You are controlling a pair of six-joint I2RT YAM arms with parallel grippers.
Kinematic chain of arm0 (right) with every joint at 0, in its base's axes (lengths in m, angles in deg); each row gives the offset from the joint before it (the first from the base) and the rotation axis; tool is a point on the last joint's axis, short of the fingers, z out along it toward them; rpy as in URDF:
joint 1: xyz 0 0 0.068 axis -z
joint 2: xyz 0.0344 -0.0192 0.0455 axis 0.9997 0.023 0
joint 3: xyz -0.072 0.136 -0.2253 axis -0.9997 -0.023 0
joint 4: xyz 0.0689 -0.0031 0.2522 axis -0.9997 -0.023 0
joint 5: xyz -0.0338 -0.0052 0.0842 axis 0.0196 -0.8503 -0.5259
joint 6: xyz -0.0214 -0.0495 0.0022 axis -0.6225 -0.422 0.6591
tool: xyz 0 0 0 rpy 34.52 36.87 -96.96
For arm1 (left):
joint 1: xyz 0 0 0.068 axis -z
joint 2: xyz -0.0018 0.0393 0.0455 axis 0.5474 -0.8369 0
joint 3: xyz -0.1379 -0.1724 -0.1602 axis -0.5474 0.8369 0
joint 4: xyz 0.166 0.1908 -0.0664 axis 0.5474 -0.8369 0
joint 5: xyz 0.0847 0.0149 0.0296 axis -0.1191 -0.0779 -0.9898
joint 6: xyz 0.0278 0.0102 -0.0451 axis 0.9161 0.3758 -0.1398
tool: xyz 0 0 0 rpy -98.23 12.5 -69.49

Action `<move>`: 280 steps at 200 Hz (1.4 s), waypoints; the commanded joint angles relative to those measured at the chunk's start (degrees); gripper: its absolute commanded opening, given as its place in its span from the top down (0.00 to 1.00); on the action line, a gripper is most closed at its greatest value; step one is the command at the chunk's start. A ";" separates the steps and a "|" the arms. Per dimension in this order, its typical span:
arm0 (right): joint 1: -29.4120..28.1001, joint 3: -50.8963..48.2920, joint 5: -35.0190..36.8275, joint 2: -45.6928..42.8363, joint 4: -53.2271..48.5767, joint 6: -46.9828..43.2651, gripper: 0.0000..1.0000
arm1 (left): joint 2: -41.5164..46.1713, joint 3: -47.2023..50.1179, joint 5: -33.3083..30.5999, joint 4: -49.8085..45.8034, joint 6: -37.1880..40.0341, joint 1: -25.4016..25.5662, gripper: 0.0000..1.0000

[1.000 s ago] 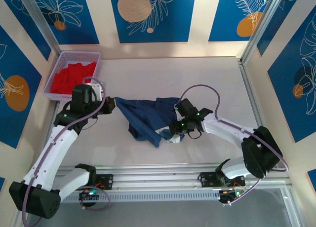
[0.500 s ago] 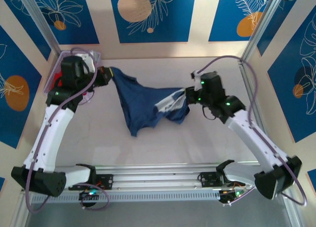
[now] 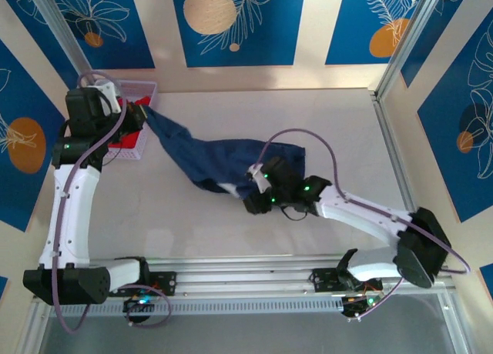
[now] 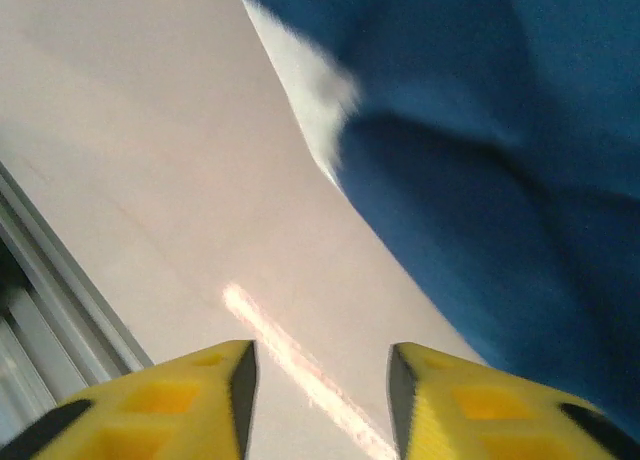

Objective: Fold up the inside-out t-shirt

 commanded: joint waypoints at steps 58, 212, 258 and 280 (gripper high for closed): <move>13.65 12.81 5.45 14.44 5.31 2.90 0.49 | 3.91 14.48 6.83 2.93 0.86 -0.31 1.00; 20.06 28.62 20.49 37.42 -9.17 -3.33 0.45 | 4.39 16.14 9.27 4.62 0.55 -0.21 1.00; 20.78 28.53 22.55 36.95 -8.67 -4.88 0.50 | 4.34 16.21 9.33 4.88 0.64 -0.25 1.00; 21.13 29.22 23.27 37.28 -8.91 -5.76 0.52 | 4.19 16.22 9.32 4.88 0.71 -0.25 1.00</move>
